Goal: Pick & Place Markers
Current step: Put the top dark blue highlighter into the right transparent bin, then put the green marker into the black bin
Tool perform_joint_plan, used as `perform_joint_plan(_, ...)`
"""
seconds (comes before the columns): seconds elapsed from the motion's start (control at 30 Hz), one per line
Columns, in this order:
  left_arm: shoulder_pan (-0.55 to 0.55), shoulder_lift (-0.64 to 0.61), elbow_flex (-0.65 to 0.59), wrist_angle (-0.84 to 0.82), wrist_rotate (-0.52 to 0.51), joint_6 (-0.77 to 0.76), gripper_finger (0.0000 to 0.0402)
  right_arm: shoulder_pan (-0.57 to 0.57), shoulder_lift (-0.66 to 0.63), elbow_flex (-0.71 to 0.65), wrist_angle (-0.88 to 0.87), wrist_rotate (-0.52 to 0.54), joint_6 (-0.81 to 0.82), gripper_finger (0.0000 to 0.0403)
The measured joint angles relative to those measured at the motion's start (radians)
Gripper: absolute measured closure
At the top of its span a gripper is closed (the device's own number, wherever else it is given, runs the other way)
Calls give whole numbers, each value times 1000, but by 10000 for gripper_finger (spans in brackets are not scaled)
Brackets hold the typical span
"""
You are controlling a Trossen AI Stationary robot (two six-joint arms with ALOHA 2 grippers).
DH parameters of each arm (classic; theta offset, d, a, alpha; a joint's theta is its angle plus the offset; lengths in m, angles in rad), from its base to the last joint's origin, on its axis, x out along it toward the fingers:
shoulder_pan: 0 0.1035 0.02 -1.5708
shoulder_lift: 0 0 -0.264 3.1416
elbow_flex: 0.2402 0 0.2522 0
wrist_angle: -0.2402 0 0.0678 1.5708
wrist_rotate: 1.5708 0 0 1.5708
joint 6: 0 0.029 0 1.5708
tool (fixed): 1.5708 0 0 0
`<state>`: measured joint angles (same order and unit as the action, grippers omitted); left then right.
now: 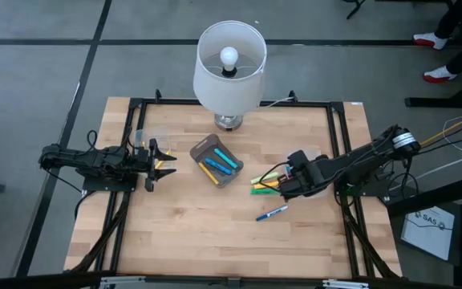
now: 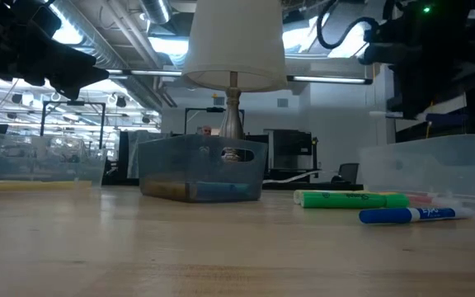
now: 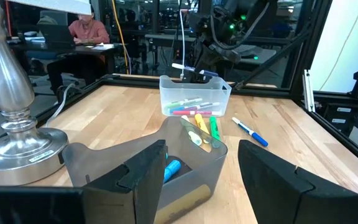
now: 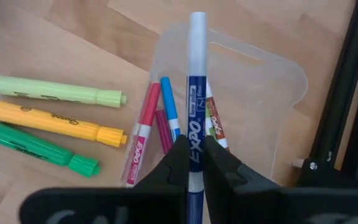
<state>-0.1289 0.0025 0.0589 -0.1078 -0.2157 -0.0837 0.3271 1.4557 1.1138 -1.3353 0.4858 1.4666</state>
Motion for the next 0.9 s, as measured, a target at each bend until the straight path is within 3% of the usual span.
perform_joint_plan(0.3,0,0,0,0,0,0,206,-6,-113,-140,73,-17,19,380)
perform_joint_plan(0.6,0,0,0,0,0,0,205,-35,-251,-339,252,-19,19,381)
perform_joint_plan(0.9,0,0,0,0,0,0,205,-51,-301,-459,388,-44,18,401)
